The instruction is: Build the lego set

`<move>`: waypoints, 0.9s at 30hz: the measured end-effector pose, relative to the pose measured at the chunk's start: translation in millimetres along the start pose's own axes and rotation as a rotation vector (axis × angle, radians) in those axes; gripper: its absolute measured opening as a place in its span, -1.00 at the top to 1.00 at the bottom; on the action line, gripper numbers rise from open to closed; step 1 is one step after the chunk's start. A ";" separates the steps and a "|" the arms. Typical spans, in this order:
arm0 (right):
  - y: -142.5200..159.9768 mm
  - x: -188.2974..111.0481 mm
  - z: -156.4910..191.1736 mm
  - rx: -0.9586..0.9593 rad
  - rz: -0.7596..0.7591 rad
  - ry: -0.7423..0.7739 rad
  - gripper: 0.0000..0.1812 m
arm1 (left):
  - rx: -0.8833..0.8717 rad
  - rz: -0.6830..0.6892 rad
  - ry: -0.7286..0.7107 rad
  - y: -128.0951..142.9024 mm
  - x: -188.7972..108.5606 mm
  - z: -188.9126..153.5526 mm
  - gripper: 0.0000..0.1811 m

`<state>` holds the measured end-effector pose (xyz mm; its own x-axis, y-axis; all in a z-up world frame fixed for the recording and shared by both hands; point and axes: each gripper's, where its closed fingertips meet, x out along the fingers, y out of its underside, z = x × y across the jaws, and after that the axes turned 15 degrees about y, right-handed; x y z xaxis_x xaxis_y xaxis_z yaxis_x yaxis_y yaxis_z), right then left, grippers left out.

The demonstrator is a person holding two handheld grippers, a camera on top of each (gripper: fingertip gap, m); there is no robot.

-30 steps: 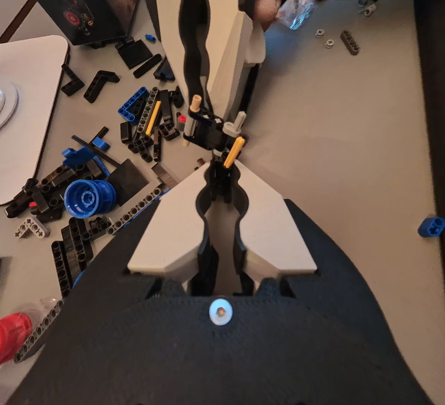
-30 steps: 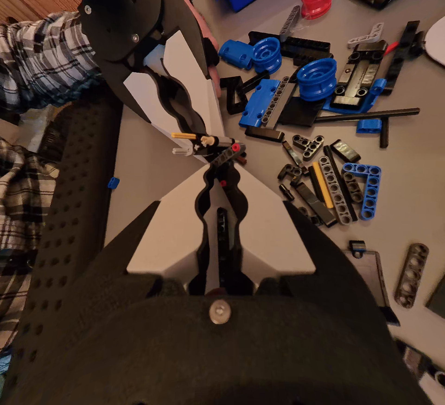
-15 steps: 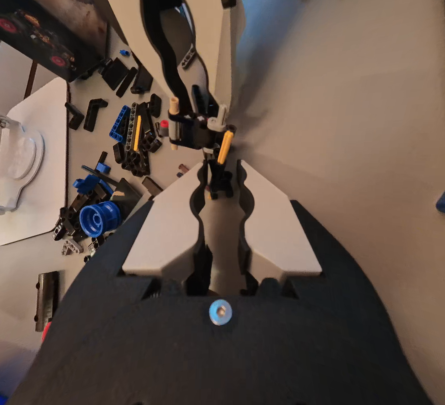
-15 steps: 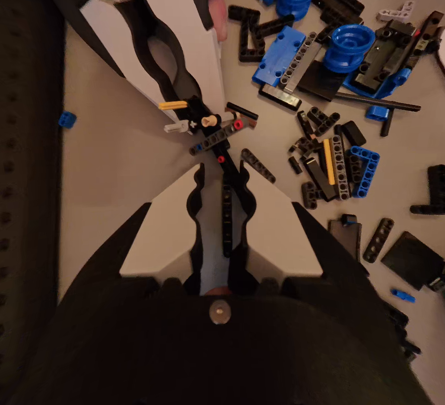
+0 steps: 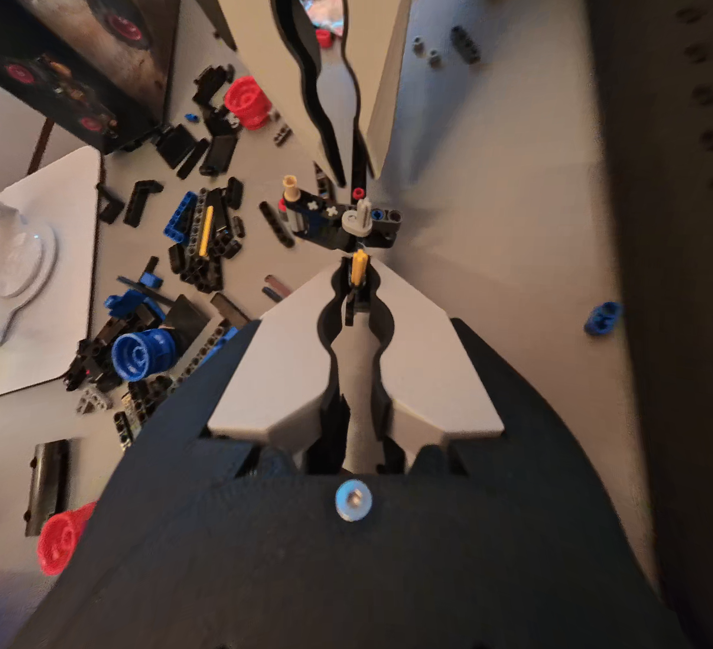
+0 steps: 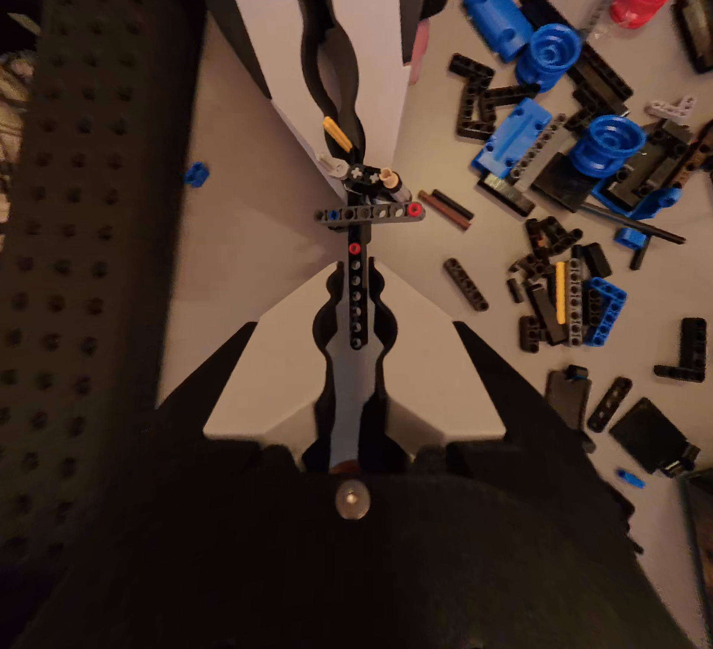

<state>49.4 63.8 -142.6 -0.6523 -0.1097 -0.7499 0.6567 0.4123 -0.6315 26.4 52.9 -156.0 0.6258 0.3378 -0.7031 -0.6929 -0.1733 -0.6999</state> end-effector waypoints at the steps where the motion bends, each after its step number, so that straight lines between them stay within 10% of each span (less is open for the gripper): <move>1: 1.5 -4.6 4.4 -0.009 0.006 -0.007 0.79 | 0.009 0.020 0.004 2.2 2.8 -3.8 0.94; 6: -24.7 -42.7 -41.6 0.009 -0.096 0.206 0.53 | 0.044 0.111 0.015 13.5 14.7 -18.5 0.85; 17: -115.5 -133.0 -295.3 -0.017 -0.194 0.789 0.28 | -0.065 0.046 0.072 -2.6 -40.2 -15.3 0.28; 27: -104.8 -78.5 -400.2 -0.002 -0.081 0.767 0.22 | -0.026 0.097 -0.542 -39.7 -176.2 174.0 0.34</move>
<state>-119.7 391.2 61.3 -0.7788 0.5178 -0.3541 0.5951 0.4314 -0.6780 -118.6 161.3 17.5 0.2807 0.7462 -0.6037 -0.7244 -0.2479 -0.6432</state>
